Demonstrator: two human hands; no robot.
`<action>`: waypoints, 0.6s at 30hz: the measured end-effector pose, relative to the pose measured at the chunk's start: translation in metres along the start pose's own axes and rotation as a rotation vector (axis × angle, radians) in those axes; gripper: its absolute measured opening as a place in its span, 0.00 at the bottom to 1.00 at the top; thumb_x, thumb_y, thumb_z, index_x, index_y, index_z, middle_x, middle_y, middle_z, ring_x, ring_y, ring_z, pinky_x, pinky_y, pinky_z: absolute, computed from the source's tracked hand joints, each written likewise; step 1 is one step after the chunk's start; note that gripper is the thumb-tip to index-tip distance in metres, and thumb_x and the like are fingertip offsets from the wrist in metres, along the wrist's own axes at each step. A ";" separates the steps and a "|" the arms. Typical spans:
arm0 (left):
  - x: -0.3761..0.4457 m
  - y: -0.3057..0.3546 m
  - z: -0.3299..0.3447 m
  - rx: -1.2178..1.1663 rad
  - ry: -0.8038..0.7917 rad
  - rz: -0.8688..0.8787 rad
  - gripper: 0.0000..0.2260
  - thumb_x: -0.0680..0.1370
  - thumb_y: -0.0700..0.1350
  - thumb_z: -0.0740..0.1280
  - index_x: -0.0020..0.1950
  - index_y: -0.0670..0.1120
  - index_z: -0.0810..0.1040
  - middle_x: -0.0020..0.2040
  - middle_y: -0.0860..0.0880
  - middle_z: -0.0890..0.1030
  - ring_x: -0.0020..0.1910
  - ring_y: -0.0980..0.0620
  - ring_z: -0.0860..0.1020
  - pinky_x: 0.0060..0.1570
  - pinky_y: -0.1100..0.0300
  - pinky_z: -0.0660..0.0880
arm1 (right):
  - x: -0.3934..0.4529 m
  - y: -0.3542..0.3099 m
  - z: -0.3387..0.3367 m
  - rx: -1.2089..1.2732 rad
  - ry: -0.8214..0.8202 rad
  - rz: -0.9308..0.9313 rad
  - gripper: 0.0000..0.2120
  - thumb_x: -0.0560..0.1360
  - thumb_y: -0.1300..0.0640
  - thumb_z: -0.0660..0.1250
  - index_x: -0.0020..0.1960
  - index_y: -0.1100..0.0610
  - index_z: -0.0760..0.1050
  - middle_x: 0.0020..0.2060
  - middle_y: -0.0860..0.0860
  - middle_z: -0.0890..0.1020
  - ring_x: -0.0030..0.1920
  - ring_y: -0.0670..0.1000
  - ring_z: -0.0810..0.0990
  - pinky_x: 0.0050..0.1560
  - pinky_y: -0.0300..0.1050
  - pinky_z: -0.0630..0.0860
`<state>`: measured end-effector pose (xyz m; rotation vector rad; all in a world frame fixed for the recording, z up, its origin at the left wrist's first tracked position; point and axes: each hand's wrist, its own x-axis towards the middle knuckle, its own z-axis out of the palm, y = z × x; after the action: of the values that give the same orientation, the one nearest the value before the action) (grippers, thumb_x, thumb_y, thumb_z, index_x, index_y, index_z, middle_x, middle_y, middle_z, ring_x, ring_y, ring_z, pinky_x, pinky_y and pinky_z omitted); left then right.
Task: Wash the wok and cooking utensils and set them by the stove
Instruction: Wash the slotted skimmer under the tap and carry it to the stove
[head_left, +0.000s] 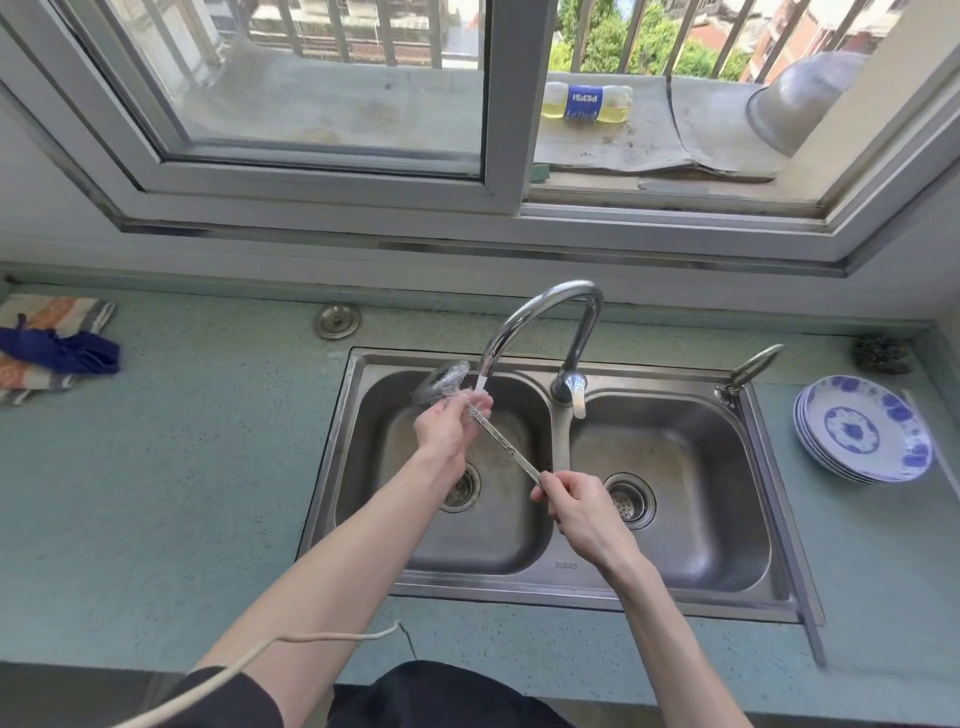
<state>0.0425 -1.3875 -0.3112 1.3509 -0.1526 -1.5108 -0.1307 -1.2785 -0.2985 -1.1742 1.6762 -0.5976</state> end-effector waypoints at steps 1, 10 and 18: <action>-0.001 -0.003 0.000 0.009 -0.003 -0.001 0.05 0.80 0.35 0.68 0.45 0.37 0.82 0.47 0.39 0.85 0.42 0.48 0.85 0.48 0.58 0.83 | 0.001 -0.001 0.001 -0.006 0.004 -0.002 0.19 0.83 0.48 0.62 0.37 0.52 0.81 0.25 0.46 0.74 0.29 0.49 0.70 0.37 0.47 0.68; -0.040 -0.028 0.015 0.035 -0.203 -0.040 0.08 0.81 0.35 0.67 0.57 0.32 0.78 0.48 0.38 0.86 0.44 0.45 0.86 0.48 0.55 0.84 | 0.017 -0.022 0.009 0.090 0.077 0.004 0.18 0.80 0.46 0.61 0.38 0.52 0.82 0.26 0.46 0.76 0.30 0.49 0.72 0.38 0.49 0.69; -0.043 -0.021 0.013 0.052 -0.271 -0.073 0.14 0.81 0.36 0.67 0.64 0.29 0.75 0.53 0.36 0.85 0.48 0.44 0.86 0.47 0.54 0.84 | 0.019 -0.027 0.007 0.110 0.081 -0.016 0.18 0.80 0.45 0.61 0.38 0.51 0.82 0.25 0.45 0.76 0.30 0.48 0.73 0.38 0.50 0.70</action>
<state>0.0119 -1.3537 -0.2931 1.1981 -0.3176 -1.7591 -0.1144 -1.3061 -0.2878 -1.0985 1.6809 -0.7468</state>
